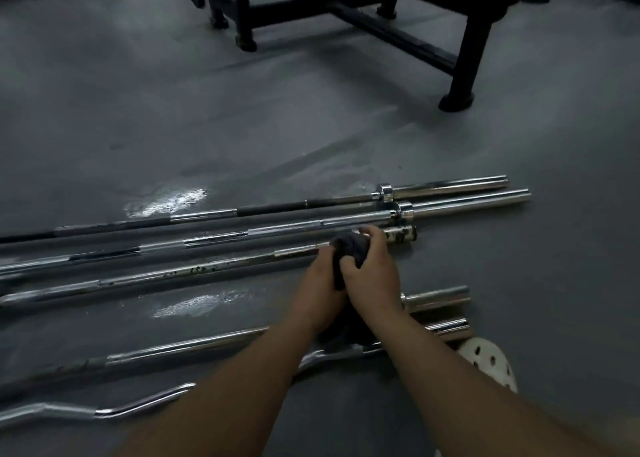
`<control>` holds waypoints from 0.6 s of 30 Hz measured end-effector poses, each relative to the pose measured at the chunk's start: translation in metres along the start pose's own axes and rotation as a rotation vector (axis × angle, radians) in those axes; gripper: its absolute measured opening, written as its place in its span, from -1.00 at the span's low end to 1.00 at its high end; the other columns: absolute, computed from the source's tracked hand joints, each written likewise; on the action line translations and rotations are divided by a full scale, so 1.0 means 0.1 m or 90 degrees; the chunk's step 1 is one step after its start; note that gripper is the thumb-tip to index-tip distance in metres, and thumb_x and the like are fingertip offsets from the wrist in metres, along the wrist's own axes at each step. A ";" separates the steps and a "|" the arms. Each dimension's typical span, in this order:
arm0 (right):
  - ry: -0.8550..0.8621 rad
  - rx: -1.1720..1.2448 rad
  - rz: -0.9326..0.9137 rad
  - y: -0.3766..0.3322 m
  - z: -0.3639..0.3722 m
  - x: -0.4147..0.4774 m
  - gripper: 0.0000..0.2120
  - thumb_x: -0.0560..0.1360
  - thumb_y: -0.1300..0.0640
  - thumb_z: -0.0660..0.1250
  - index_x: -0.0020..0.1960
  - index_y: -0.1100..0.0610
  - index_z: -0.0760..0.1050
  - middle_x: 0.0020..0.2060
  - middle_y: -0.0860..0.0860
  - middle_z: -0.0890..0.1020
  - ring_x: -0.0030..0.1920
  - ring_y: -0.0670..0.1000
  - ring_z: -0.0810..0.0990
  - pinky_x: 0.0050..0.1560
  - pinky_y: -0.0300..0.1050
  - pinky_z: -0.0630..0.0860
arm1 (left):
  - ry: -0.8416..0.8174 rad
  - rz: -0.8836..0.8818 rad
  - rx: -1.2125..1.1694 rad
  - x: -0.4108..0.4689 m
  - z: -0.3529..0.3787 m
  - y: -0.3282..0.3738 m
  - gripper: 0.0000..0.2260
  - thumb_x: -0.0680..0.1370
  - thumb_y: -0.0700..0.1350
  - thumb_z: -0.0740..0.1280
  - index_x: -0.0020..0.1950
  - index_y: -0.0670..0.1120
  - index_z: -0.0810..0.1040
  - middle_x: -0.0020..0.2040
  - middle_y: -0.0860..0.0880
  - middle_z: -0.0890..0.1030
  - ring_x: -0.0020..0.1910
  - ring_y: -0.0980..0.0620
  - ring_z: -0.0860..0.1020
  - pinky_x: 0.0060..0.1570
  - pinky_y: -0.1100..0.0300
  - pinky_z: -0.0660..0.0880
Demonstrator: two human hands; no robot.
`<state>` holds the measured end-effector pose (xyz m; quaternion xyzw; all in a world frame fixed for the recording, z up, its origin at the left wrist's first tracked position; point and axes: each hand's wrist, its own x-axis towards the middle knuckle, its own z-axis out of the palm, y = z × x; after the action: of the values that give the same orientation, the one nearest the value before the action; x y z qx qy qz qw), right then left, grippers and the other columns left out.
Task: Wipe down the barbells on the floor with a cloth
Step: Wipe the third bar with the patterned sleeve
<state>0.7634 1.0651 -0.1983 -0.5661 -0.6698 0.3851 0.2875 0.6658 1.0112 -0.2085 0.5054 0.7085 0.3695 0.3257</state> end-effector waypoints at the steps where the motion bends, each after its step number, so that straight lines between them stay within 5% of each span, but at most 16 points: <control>1: 0.002 -0.021 0.018 0.11 0.03 0.08 -0.52 0.45 0.04 0.33 0.34 -0.08 0.31 0.10 -0.04 0.56 0.05 0.02 0.55 0.06 -0.04 0.52 | -0.013 -0.009 -0.018 0.06 0.07 -0.07 -0.59 0.50 -0.12 0.44 0.28 0.00 0.37 0.00 0.14 0.53 -0.15 0.30 0.49 -0.25 0.48 0.41; 4: -0.001 -0.030 0.079 0.40 0.14 0.32 -0.63 0.51 -0.12 0.31 0.26 -0.03 0.40 0.12 -0.02 0.47 0.06 0.02 0.51 0.02 -0.03 0.51 | -0.024 -0.041 -0.078 0.35 0.25 -0.31 -0.58 0.44 -0.07 0.49 0.23 0.04 0.41 0.13 0.06 0.56 0.03 0.16 0.56 0.00 0.18 0.55; 6: -0.028 -0.001 0.148 0.55 0.22 0.48 -0.67 0.54 -0.19 0.29 0.19 -0.02 0.44 0.08 -0.02 0.49 0.01 0.00 0.54 -0.08 -0.09 0.47 | -0.071 -0.029 -0.060 0.54 0.35 -0.44 -0.54 0.44 -0.04 0.48 0.29 0.08 0.41 0.20 0.06 0.52 0.15 0.12 0.53 0.11 0.17 0.51; 9: -0.056 0.036 0.220 0.71 0.37 0.73 -0.89 0.56 0.06 0.31 0.08 -0.05 0.46 -0.04 -0.03 0.61 -0.04 -0.03 0.60 -0.16 -0.14 0.47 | -0.159 -0.015 -0.035 0.71 0.43 -0.66 -0.39 0.45 -0.08 0.46 0.47 0.04 0.33 0.27 0.11 0.40 0.25 0.21 0.41 0.23 0.43 0.34; 13: -0.027 0.004 0.205 0.83 0.55 0.95 -0.74 0.50 0.26 0.24 0.02 -0.10 0.43 -0.05 -0.06 0.61 -0.05 -0.06 0.58 -0.14 -0.17 0.47 | -0.144 -0.071 0.007 0.88 0.41 -1.09 -0.25 0.33 0.11 0.30 0.52 0.03 0.27 0.37 -0.01 0.40 0.35 0.04 0.40 0.39 0.08 0.37; 18: 0.069 0.006 0.197 0.89 0.72 1.24 -0.87 0.56 0.18 0.29 0.03 -0.04 0.46 0.08 -0.02 0.49 -0.13 -0.24 0.47 -0.05 -0.23 0.43 | -0.088 -0.063 0.209 1.23 0.27 -1.34 -0.22 0.33 0.27 0.10 0.51 0.00 0.31 0.47 0.00 0.37 0.44 -0.02 0.32 0.45 0.04 0.25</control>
<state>0.7278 1.1779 -0.3185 -0.6811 -0.5565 0.3967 0.2628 0.5906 1.1048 -0.3477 0.5404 0.7595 0.1967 0.3041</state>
